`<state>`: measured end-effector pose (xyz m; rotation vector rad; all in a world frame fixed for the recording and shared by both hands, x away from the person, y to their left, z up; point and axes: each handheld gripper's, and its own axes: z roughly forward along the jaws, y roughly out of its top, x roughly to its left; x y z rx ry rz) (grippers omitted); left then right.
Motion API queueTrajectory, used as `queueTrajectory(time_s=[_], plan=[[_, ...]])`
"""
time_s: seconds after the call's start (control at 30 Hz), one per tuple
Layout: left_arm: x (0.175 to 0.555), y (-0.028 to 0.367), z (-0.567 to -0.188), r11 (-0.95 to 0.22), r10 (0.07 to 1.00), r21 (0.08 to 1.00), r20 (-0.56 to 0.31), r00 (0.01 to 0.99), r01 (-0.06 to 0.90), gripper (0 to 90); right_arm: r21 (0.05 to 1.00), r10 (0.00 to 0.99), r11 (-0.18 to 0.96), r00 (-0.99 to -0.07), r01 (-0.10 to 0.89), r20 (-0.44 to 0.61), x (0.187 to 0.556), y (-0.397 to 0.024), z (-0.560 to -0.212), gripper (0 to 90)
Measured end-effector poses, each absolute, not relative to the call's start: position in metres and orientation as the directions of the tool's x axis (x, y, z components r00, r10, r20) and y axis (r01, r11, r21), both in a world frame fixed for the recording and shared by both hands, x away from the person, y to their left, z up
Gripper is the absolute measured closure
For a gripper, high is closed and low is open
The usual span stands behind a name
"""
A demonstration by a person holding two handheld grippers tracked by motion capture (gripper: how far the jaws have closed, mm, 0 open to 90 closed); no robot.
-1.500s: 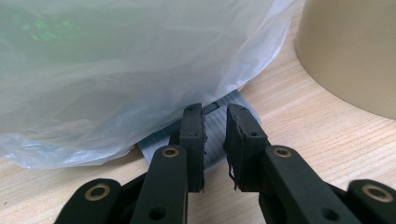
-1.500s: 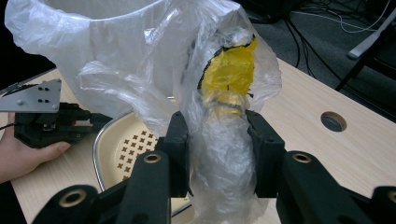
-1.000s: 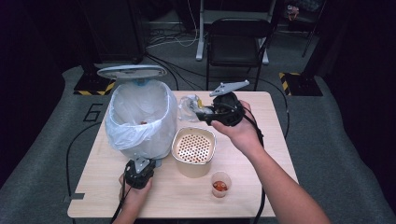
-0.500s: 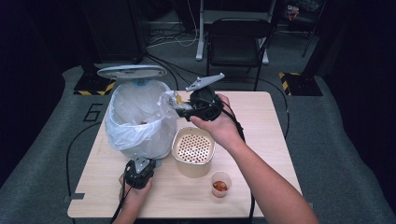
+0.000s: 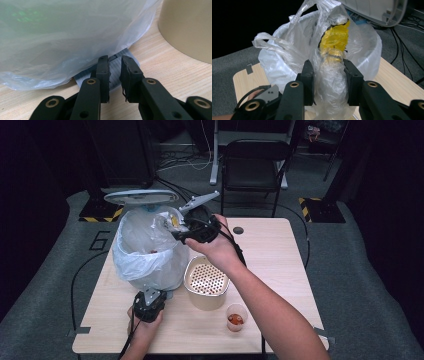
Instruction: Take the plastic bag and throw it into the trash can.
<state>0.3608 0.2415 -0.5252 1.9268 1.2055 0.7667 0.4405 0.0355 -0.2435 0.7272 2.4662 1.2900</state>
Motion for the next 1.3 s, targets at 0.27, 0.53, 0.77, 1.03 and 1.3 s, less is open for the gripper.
queueTrajectory(time_s=[0.27,0.53,0.77,1.03,1.3], plan=[[0.361,0.242,-0.525,-0.299,0.918,0.823,0.109,0.382,0.484,76.8,0.817,0.524,0.491,-0.852,0.301,0.000,0.448,0.065,-0.249,66.7],[0.361,0.242,-0.525,-0.301,0.917,0.822,0.112,0.382,0.483,76.9,0.810,0.530,0.505,-0.848,0.297,-0.020,0.457,0.087,-0.261,66.7],[0.361,0.242,-0.525,-0.302,0.917,0.822,0.112,0.382,0.483,76.8,0.819,0.537,0.490,-0.843,0.297,-0.016,0.465,0.102,-0.268,66.7],[0.361,0.242,-0.525,-0.304,0.916,0.821,0.112,0.385,0.484,76.9,0.817,0.544,0.501,-0.838,0.285,-0.041,0.473,0.112,-0.278,61.2],[0.361,0.242,-0.525,-0.303,0.916,0.821,0.111,0.385,0.484,76.8,0.828,0.561,0.477,-0.828,0.295,-0.028,0.472,0.114,-0.283,41.1]])
